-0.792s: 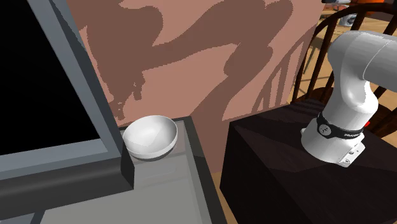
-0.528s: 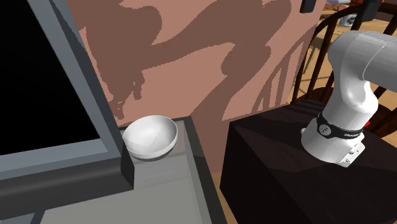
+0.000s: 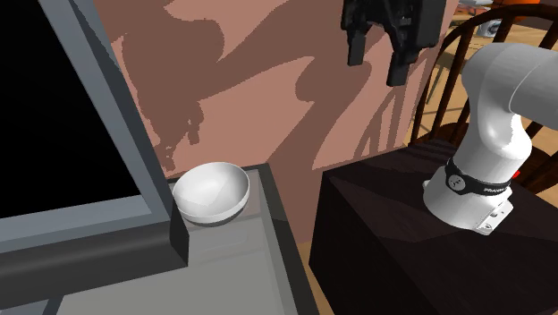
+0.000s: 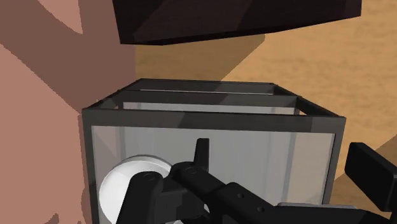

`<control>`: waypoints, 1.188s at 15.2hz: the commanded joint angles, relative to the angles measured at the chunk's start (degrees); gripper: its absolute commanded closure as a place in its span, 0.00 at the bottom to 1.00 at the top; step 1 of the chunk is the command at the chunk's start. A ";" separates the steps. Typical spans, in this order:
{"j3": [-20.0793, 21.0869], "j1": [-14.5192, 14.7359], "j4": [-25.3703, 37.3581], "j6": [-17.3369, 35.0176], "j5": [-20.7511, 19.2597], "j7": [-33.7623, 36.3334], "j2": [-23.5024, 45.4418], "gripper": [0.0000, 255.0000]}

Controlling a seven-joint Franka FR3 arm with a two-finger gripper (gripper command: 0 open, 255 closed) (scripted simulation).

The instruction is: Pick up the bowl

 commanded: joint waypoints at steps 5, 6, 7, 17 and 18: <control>-4.37 -1.34 0.96 8.16 -1.16 -5.01 9.60 0.00; -5.10 -1.53 1.27 9.48 -1.21 -5.89 11.34 0.00; -5.81 -1.72 1.66 10.77 -1.20 -6.78 13.13 0.00; -11.83 -3.58 9.62 21.21 2.37 -16.62 33.18 0.00; -12.22 -3.86 10.82 21.94 3.08 -17.69 35.35 0.00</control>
